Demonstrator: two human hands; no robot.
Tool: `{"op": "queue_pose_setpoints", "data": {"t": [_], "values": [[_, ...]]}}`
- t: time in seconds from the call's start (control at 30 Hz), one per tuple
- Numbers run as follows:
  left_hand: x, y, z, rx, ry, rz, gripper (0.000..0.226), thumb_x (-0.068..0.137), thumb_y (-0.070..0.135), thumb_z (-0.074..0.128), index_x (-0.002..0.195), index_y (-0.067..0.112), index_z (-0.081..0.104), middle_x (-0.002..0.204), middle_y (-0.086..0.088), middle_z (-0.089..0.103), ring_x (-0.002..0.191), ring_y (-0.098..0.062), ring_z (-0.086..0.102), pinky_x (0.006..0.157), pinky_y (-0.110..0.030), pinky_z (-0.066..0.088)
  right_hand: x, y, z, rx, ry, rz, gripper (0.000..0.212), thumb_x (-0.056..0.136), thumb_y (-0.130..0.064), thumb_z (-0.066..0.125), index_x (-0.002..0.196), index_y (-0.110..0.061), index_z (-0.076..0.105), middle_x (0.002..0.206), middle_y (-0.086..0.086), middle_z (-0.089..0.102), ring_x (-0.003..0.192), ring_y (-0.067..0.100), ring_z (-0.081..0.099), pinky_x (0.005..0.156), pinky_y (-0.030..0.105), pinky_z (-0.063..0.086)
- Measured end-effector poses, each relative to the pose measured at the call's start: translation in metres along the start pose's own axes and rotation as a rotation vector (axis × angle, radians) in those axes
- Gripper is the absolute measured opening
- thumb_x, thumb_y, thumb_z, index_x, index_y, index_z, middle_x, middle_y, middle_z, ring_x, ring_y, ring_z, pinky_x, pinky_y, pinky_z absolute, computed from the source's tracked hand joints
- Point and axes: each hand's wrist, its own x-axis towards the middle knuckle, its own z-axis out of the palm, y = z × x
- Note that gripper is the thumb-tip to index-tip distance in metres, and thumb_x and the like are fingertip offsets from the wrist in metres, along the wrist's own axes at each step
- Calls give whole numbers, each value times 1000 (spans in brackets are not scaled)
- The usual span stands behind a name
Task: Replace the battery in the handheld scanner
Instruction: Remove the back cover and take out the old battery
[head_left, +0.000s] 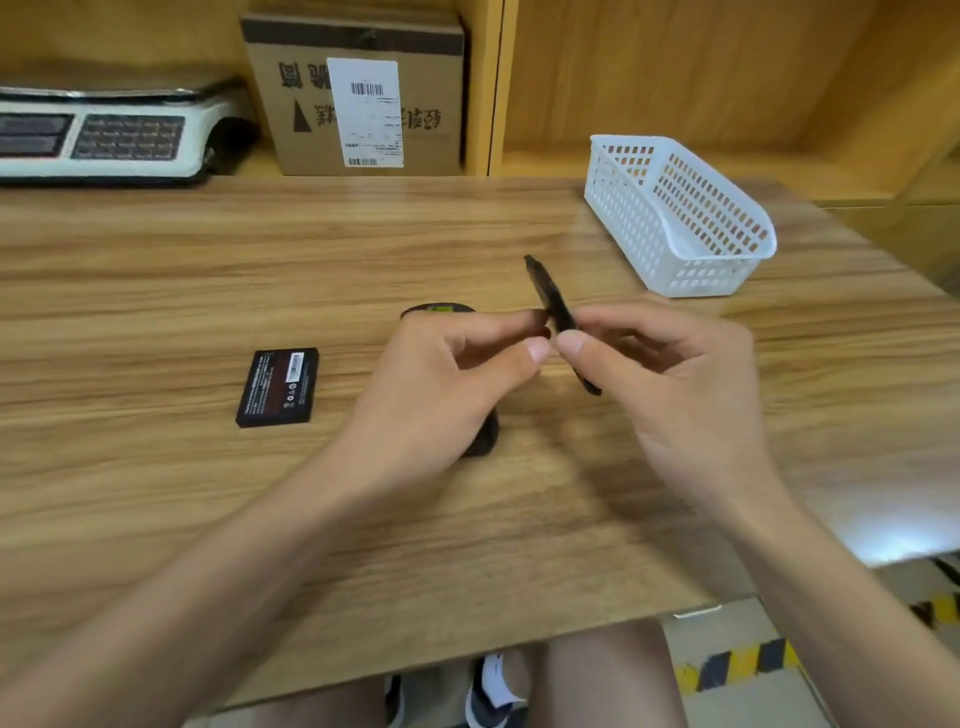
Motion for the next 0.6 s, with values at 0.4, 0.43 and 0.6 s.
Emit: {"op": "queue_pose_setpoints", "data": {"t": [0.4,0.43,0.6], "values": [[7,7,26,-19,93,-20,29,99,26,56,84,14,78,76,3,78,47,7,53,56,-9,36,-17,14,-32,-224,94,-163,23,86,-2,73,105,-15,77,107,-1,64,90,12,64,80,23,51],[9,7,26,-24,82,-31,29,99,26,56,85,13,78,78,0,79,47,6,54,56,-8,37,-16,15,-38,-209,122,-129,24,86,-3,73,106,-16,76,106,-4,63,87,11,63,77,22,51],[17,5,31,-26,21,-66,31,100,25,55,85,11,78,76,-4,78,64,0,64,60,-4,40,-11,21,-52,-147,121,56,20,88,-13,73,99,-29,77,85,-5,76,76,18,66,71,32,53]]}}
